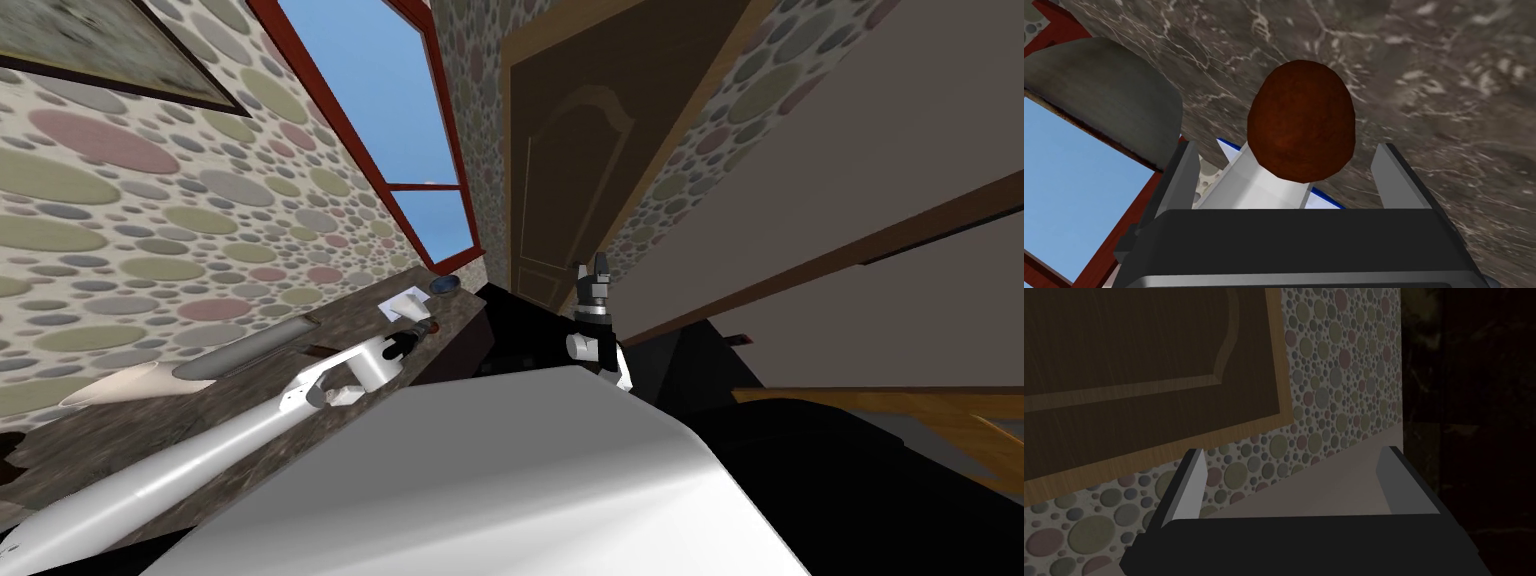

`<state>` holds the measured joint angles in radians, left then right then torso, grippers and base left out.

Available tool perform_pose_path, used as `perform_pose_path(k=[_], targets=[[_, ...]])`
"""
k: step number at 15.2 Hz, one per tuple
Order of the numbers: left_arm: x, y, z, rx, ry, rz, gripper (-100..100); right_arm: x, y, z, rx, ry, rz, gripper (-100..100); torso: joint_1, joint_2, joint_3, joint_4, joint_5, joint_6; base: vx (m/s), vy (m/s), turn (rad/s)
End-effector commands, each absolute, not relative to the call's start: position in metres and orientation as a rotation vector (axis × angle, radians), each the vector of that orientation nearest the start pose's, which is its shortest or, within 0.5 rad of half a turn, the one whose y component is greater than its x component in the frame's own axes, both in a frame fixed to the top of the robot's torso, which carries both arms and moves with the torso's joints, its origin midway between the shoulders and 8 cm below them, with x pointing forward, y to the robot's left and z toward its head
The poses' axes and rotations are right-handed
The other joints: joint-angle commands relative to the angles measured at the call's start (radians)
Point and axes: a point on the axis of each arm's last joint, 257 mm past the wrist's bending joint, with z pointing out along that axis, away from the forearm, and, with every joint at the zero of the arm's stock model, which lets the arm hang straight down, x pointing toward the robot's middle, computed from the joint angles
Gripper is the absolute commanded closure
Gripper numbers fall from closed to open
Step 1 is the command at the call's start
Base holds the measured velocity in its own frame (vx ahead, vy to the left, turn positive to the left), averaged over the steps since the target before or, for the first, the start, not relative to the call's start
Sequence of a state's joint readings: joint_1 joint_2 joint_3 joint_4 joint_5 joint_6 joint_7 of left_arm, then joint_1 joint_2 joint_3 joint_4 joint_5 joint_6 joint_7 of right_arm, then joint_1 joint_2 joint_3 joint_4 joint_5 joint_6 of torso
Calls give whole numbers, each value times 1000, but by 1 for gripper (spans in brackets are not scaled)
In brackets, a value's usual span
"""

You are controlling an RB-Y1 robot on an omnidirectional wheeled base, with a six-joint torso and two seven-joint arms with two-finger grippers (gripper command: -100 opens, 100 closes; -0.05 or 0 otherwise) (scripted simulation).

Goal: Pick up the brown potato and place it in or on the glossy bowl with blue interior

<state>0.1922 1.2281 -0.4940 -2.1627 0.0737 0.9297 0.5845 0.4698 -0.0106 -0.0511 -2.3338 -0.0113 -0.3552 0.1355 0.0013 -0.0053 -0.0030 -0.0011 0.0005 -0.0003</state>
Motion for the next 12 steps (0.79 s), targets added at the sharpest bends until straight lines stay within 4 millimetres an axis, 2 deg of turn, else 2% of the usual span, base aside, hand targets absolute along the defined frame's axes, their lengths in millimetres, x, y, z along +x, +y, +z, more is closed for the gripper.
perform_pose_path(k=[1, 3, 4, 12], targets=[[365, 395, -316, -1206, 2046, -245, -100, 356, -295, 32, 649, 688, 1130, 0, 0, 0, 0, 0, 0, 0, 1, -9, -40], [365, 395, -316, -1208, 2046, -244, -100, 356, -295, 32, 649, 688, 1130, 0, -1, 0, 0, 0, 0, 0, 1, -7, -28], [366, 395, -316, -1206, 2046, -245, 100, 356, -295, 32, 649, 688, 1130, 0, -1, 0, 0, 0, 0, 0, 0, 0, 0], [361, 389, -311, -1200, 2055, -248, 100, 356, -295, 32, 649, 688, 1130, 0, 0, 1, 1, 0, 0, -1, -1, 3, 22]])
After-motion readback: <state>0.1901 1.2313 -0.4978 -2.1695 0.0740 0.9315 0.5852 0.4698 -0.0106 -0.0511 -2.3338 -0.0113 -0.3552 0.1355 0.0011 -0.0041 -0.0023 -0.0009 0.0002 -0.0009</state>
